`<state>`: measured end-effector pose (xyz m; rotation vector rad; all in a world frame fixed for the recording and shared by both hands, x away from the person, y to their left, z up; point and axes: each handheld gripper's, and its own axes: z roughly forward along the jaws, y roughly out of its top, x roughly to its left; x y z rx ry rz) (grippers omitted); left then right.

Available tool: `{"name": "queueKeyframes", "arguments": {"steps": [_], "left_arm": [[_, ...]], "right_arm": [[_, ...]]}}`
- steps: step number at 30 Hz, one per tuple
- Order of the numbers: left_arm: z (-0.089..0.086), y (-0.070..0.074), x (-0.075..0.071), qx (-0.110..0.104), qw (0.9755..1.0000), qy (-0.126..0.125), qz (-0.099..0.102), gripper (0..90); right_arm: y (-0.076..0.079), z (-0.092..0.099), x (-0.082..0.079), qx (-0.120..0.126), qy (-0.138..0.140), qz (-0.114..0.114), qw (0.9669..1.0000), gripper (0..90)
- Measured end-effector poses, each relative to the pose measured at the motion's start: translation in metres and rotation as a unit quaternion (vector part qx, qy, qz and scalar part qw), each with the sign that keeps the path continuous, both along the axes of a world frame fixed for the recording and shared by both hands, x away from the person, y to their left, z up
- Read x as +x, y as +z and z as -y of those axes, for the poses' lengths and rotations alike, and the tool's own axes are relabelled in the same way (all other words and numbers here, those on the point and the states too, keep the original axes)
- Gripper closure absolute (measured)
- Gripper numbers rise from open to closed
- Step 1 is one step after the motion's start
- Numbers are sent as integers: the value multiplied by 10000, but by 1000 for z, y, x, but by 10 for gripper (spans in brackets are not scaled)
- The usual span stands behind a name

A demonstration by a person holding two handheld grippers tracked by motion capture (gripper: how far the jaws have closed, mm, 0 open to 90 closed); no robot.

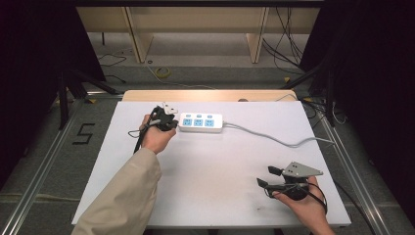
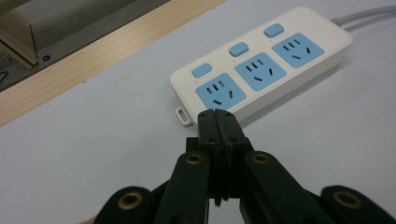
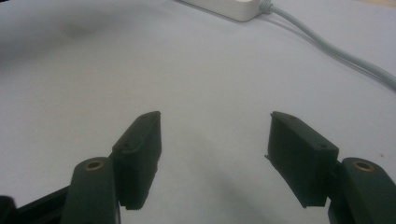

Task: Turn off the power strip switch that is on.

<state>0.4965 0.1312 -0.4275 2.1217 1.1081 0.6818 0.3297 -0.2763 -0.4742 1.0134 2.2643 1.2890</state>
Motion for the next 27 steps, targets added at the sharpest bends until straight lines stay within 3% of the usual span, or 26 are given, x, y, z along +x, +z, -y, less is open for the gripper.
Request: {"name": "queueKeyframes", "arguments": {"steps": [27], "left_arm": [[13,2,19,77,9999,-66,-65,897]], "right_arm": [[0,0,0,9,7,2,10000,359]]}}
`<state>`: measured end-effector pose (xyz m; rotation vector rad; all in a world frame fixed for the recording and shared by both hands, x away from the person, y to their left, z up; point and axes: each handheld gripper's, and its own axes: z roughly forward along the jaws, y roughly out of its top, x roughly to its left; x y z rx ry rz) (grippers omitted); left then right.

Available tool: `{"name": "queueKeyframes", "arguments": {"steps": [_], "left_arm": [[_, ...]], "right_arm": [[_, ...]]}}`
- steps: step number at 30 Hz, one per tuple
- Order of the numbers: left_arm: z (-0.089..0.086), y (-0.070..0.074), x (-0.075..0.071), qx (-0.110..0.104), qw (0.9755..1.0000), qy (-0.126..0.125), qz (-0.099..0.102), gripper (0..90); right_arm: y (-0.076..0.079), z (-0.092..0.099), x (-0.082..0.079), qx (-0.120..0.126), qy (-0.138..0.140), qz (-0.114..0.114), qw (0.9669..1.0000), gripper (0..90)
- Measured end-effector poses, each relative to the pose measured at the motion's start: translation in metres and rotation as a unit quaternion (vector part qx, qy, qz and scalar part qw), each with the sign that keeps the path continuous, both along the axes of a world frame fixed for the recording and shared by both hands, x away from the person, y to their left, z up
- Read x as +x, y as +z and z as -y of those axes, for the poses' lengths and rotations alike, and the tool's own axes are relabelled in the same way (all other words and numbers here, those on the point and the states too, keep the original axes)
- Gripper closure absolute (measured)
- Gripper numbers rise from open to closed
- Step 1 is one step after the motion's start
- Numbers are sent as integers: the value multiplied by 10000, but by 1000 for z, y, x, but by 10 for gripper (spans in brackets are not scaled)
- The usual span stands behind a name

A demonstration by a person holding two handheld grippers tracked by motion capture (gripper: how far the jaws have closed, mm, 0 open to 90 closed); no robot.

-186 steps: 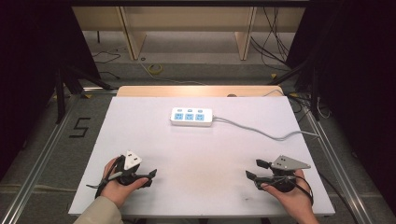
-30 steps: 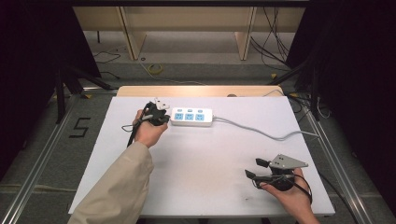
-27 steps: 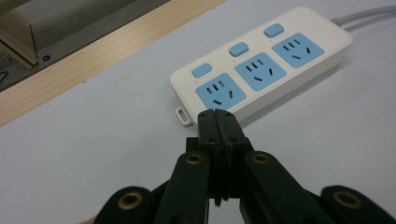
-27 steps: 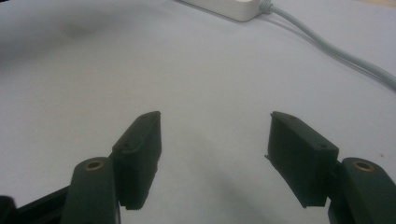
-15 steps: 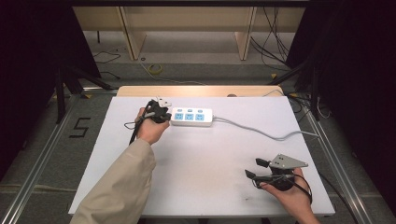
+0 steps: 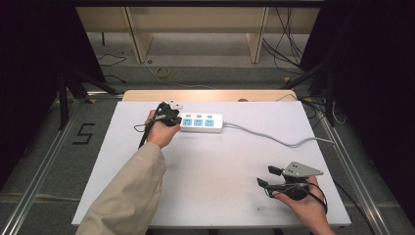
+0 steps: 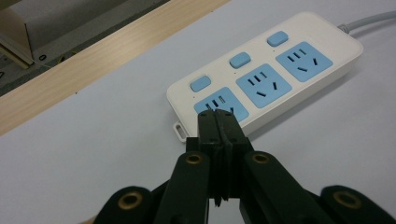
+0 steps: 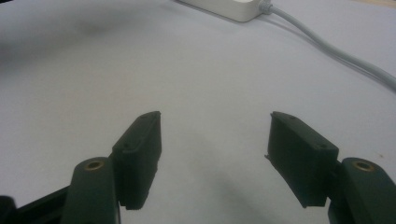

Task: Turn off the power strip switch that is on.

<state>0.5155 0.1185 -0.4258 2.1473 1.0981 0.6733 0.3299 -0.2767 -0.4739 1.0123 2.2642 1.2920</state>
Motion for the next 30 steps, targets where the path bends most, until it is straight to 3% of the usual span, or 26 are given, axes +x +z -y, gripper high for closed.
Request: {"name": "queueKeyframes", "arguments": {"steps": [30], "left_arm": [[11,2,17,87,9999,-82,-10,897]], "right_arm": [[1,0,0,11,-4,30,10000,359]]}}
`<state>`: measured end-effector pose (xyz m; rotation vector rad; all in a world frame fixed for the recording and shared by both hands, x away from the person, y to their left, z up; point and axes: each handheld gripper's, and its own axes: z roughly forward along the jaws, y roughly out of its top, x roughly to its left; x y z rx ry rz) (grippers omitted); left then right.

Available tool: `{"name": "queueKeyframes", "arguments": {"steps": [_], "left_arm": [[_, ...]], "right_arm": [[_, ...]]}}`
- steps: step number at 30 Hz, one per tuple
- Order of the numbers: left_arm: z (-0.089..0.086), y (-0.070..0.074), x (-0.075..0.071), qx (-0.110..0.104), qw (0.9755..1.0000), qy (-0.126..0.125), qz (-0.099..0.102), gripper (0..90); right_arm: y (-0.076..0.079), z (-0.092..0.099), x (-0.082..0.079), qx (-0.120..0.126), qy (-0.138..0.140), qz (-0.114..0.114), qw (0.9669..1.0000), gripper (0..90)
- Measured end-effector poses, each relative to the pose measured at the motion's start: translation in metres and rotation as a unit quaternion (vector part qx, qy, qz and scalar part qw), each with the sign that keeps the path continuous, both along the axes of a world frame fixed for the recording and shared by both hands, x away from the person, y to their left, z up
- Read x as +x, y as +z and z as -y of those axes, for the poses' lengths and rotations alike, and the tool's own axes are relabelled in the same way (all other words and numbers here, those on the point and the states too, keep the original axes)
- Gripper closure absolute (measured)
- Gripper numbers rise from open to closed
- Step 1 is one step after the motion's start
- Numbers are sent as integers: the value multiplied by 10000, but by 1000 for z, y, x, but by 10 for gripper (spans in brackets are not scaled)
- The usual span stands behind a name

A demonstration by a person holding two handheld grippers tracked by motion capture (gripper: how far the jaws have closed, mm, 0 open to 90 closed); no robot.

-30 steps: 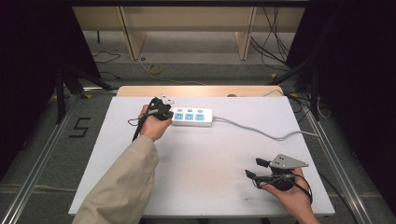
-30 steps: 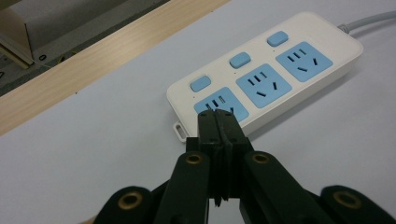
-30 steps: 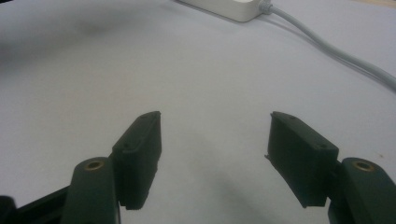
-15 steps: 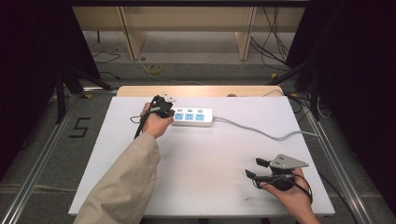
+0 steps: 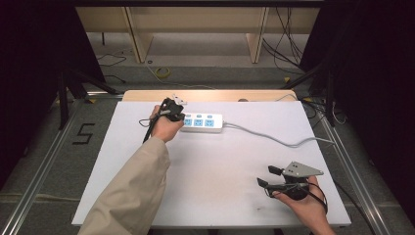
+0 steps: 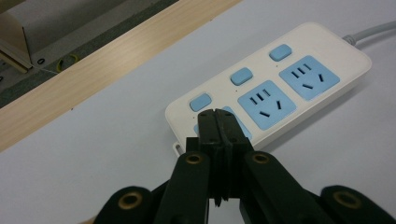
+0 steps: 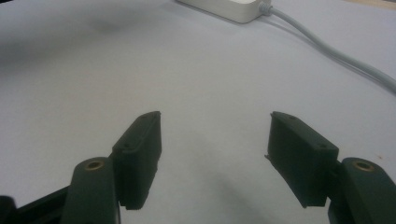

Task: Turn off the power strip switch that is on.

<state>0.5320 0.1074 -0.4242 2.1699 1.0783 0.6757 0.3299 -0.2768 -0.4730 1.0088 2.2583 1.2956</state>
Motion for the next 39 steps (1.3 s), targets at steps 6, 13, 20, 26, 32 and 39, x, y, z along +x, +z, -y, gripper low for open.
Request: {"name": "queueKeyframes", "arguments": {"steps": [6,13,20,26,32,39], "left_arm": [[1,-1,3,4,10000,19,-19,897],[3,-4,5,23,10000,37,-58,897],[4,-6,8,19,10000,57,-80,897],[5,-5,12,81,9999,56,-99,897],[9,-2,15,72,9999,58,-77,897],[11,-4,18,119,9998,68,-134,897]], "right_arm": [[0,0,0,-3,-3,-2,10000,359],[0,0,0,0,-3,0,10000,359],[0,0,0,-1,2,-8,10000,359],[0,0,0,2,1,-11,10000,359],[0,0,0,10,7,-15,10000,359],[0,0,0,11,10,-18,10000,359]]}}
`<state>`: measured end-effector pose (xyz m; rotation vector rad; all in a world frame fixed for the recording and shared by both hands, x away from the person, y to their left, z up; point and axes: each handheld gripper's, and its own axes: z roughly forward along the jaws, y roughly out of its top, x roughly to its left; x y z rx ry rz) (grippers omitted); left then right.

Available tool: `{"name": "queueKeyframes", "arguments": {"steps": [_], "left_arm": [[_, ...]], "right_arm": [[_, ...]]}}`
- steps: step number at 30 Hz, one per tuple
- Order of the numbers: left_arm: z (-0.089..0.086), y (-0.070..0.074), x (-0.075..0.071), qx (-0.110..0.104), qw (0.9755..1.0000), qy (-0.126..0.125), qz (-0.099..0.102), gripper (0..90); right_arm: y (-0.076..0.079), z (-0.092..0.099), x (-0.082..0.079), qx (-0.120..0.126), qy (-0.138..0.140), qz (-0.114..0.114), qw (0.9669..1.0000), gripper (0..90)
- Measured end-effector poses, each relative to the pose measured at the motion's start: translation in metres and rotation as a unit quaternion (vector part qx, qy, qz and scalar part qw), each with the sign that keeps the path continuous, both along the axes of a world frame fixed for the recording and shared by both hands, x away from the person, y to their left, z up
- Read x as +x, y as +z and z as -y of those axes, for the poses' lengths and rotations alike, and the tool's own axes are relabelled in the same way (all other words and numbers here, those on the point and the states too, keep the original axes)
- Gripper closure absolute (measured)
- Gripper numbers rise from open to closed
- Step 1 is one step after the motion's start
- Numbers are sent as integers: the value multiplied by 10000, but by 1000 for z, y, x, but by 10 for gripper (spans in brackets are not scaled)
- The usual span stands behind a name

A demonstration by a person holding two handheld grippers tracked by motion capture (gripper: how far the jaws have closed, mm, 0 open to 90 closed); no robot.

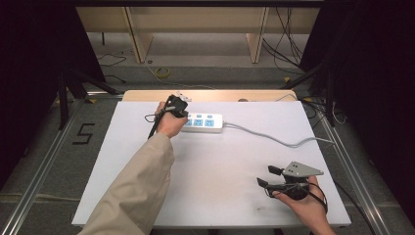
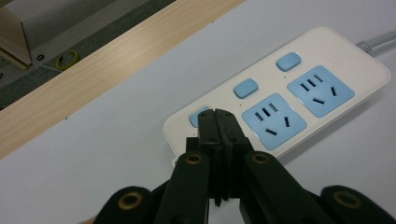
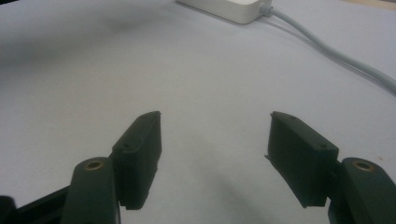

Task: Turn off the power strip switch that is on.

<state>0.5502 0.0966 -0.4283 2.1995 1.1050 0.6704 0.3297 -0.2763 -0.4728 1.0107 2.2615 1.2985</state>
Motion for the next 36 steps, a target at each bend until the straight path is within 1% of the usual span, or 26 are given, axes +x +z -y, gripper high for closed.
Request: {"name": "queueKeyframes", "arguments": {"steps": [6,9,14,16,21,25,36], "left_arm": [[1,-1,2,1,10000,9,-13,897],[1,-2,4,41,10000,3,-40,898],[3,-4,6,38,10000,25,-79,898],[4,-4,6,17,10000,41,-66,897],[4,-4,9,89,9999,10,-80,898],[5,-5,10,55,10000,36,-59,898],[3,-8,16,99,9999,69,-110,898]], "right_arm": [[0,0,0,-7,10,3,10000,359],[0,0,0,-13,12,-4,10000,359],[0,0,0,-5,3,-1,10000,359],[0,0,0,2,2,6,10000,359],[0,0,0,-6,14,-1,10000,359],[0,0,0,0,6,-4,10000,359],[0,0,0,-8,23,-3,10000,359]]}}
